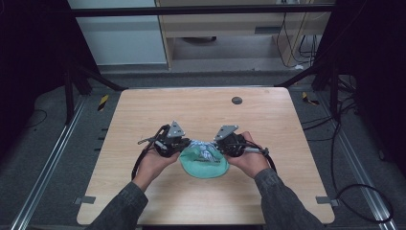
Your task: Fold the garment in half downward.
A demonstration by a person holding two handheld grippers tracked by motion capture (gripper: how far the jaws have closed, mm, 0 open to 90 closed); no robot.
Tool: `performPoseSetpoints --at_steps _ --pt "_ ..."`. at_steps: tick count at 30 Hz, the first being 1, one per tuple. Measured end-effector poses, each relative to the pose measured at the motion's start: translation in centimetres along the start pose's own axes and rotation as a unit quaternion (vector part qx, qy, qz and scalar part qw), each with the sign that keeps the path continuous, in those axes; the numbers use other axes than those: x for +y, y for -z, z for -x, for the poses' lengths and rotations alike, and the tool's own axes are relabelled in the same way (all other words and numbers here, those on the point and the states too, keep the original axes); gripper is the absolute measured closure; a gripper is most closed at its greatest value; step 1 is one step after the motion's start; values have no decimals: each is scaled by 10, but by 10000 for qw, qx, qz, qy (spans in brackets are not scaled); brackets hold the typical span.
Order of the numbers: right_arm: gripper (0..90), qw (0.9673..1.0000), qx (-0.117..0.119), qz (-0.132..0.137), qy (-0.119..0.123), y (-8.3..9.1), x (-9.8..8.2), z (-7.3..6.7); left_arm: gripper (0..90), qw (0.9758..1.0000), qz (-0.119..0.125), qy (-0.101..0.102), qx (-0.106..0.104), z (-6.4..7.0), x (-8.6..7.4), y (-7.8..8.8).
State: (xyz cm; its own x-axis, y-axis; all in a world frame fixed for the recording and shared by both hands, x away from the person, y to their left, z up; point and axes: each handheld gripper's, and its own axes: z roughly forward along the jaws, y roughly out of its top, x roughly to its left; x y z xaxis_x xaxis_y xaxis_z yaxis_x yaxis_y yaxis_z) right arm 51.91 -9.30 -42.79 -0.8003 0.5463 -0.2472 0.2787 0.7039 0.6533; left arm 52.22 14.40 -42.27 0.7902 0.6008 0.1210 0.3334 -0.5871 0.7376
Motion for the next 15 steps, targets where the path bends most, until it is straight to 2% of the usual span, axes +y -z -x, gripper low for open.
performPoseSetpoints --at_steps 15 --pt "822 9999 77 -72 75 -3 -7 -11 856 10000 -47 -5 -79 6 -15 -2"
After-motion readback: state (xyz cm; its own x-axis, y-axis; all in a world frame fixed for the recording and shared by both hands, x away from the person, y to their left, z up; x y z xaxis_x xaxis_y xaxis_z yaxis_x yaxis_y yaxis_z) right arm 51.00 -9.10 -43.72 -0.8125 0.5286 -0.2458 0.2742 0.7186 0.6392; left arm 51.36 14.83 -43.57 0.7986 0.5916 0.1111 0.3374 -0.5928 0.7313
